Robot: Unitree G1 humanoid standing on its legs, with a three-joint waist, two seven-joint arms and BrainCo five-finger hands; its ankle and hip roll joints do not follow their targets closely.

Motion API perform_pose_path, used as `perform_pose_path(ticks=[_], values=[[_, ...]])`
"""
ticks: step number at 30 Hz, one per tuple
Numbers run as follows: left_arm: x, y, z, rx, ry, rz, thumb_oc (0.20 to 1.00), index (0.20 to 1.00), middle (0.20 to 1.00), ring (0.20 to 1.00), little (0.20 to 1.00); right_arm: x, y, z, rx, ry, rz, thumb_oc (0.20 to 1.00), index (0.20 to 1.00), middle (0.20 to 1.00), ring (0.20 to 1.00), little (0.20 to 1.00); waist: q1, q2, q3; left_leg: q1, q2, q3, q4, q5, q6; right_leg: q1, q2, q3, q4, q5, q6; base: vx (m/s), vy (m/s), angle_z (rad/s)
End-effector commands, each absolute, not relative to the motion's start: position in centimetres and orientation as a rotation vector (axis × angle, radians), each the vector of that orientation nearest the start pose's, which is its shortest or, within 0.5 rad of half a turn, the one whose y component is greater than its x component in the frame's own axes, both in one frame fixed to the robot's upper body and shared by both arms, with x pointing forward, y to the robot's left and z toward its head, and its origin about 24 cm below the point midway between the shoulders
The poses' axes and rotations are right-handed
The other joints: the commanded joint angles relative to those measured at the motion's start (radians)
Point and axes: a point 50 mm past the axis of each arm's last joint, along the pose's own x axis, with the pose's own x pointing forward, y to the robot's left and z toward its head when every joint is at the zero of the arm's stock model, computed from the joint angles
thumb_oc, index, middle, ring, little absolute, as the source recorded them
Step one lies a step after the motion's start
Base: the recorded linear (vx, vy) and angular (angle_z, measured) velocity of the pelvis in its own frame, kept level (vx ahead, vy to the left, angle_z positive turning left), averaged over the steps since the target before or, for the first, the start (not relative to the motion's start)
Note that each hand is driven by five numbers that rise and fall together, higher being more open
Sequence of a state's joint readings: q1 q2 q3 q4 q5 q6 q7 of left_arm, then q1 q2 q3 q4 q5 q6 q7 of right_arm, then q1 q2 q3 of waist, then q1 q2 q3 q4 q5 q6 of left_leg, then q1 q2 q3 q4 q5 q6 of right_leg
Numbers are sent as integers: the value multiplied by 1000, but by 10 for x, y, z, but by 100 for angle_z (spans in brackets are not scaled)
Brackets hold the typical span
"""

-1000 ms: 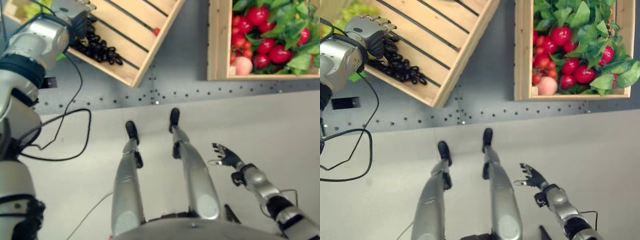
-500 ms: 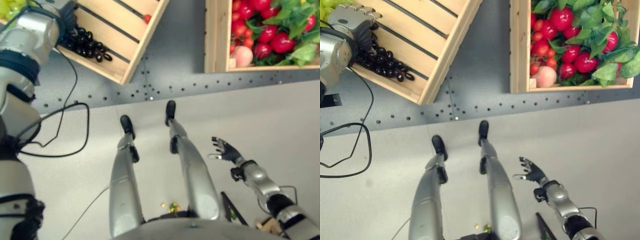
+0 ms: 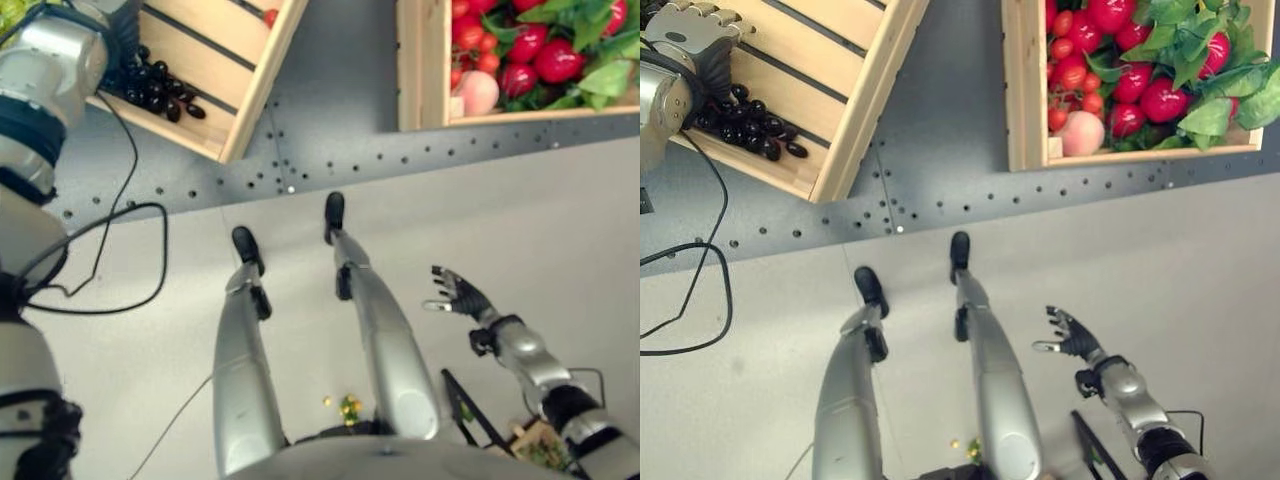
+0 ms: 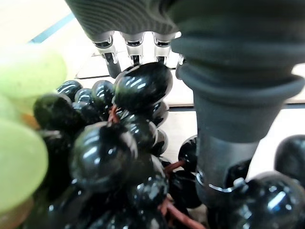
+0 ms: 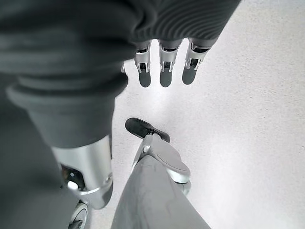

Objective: Pick up the fruits from the basket on one side to the basket on the other side

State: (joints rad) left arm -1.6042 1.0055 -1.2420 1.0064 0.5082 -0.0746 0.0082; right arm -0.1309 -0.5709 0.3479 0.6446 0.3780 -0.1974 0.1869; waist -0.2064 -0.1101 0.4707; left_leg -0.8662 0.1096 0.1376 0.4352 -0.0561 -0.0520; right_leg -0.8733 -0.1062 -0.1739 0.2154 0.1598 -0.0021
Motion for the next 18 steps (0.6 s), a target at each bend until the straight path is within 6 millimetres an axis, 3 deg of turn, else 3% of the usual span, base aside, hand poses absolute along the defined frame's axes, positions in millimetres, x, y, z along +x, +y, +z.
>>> perform_pose_path(ticks=[1,9,18], values=[[380,292,329,2177,16,166,1000,1000,1000,1000,1000,227,-272,-30,-293,423,199,1000,1000,1000,1000,1000,15,-4,28,74,3,-1,-53,-34,14,47,-41,8,122,-157,161,-40,15,0],[379,293,299,2196,67,17,1000,1000,1000,1000,1000,232,-275,-24,-315,404,199,1000,1000,1000,1000,1000,16,0,45,95,3,8,-59,-30,12,63,-40,15,116,-152,162,-37,12,-4],[373,290,269,2220,97,-195,1000,1000,1000,1000,1000,235,-283,-19,-330,397,165,1000,1000,1000,1000,1000,30,34,48,141,-11,16,-94,-18,9,98,-52,14,104,-150,165,-7,2,-1]])
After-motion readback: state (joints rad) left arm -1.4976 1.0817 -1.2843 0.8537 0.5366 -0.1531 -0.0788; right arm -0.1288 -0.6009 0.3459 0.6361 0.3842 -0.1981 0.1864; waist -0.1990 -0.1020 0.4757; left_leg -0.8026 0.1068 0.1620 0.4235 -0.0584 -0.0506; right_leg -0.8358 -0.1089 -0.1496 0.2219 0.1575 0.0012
